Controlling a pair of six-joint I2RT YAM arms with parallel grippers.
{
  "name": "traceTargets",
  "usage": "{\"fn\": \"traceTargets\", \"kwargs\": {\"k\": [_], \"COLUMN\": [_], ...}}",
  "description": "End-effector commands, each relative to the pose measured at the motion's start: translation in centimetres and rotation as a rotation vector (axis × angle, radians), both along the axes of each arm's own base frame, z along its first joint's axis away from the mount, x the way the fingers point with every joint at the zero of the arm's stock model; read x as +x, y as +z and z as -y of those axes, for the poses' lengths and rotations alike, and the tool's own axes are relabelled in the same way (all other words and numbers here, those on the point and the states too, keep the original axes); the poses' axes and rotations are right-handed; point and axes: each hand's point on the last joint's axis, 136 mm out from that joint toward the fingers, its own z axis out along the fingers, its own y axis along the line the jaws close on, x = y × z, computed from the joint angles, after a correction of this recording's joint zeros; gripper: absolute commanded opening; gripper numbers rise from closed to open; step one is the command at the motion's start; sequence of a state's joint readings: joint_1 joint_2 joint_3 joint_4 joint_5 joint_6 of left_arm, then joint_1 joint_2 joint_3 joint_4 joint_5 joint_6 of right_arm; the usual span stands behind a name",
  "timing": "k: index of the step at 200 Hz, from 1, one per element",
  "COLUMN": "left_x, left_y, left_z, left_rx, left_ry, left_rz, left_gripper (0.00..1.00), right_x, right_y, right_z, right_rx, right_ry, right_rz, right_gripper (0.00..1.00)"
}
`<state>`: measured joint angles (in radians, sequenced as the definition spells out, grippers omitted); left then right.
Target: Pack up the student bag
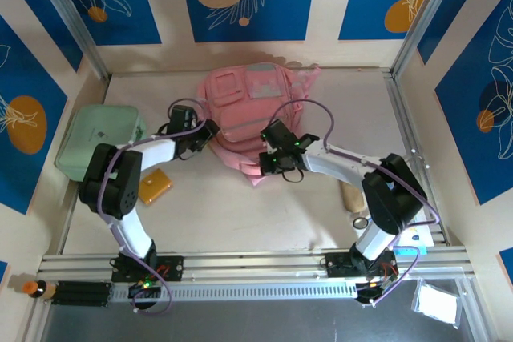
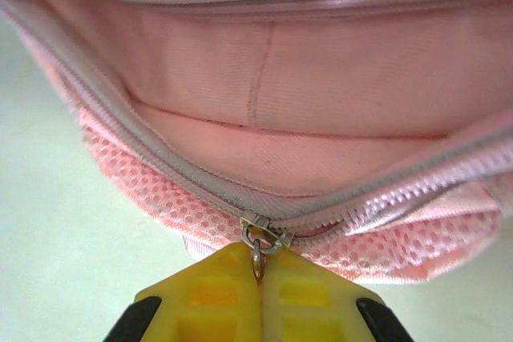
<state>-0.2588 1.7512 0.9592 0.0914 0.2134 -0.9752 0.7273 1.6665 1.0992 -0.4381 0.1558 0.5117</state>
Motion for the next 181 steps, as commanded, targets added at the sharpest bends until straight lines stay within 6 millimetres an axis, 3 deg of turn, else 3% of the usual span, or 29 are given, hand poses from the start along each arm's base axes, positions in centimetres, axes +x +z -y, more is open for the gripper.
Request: {"fn": "traceTargets", "kwargs": {"k": [1,24,46,69,101,141,181], "left_x": [-2.4,-5.4,-7.5,-8.4,-7.5,-6.0,-4.0], "left_y": [0.7,1.1,1.7,2.6,3.8,3.0,2.0], "left_z": [-3.8,-6.3,-5.7,-4.9,-3.8,-4.1,-2.9], "left_rx": [0.143,0.215,0.167,0.109,0.094,0.146,0.163], "left_ry": [0.043,0.105,0.090,0.077,0.054,0.082,0.041], "left_rz": [-0.057,-0.138,-0.186,-0.205,-0.162,-0.178,-0.200], "left_gripper": [0.62,0.66,0.66,0.66,0.64,0.58,0.56], "right_x": [0.1,0.7,0.9,0.8,0.6,0.2,0.1], "right_y": [1.6,2.3,2.7,2.7,2.4,2.0,1.8], "right_z": [-4.4,-7.6,-10.4,-12.6,-13.9,-14.0,-13.9], "right_rx": [0.110,0.165,0.208,0.233,0.239,0.240,0.235], "right_ry": [0.092,0.134,0.181,0.218,0.230,0.226,0.221], "right_rz": [-0.011,-0.012,-0.015,-0.023,-0.032,-0.047,-0.051], "right_gripper": [0.00,0.00,0.00,0.00,0.00,0.00,0.00]}}
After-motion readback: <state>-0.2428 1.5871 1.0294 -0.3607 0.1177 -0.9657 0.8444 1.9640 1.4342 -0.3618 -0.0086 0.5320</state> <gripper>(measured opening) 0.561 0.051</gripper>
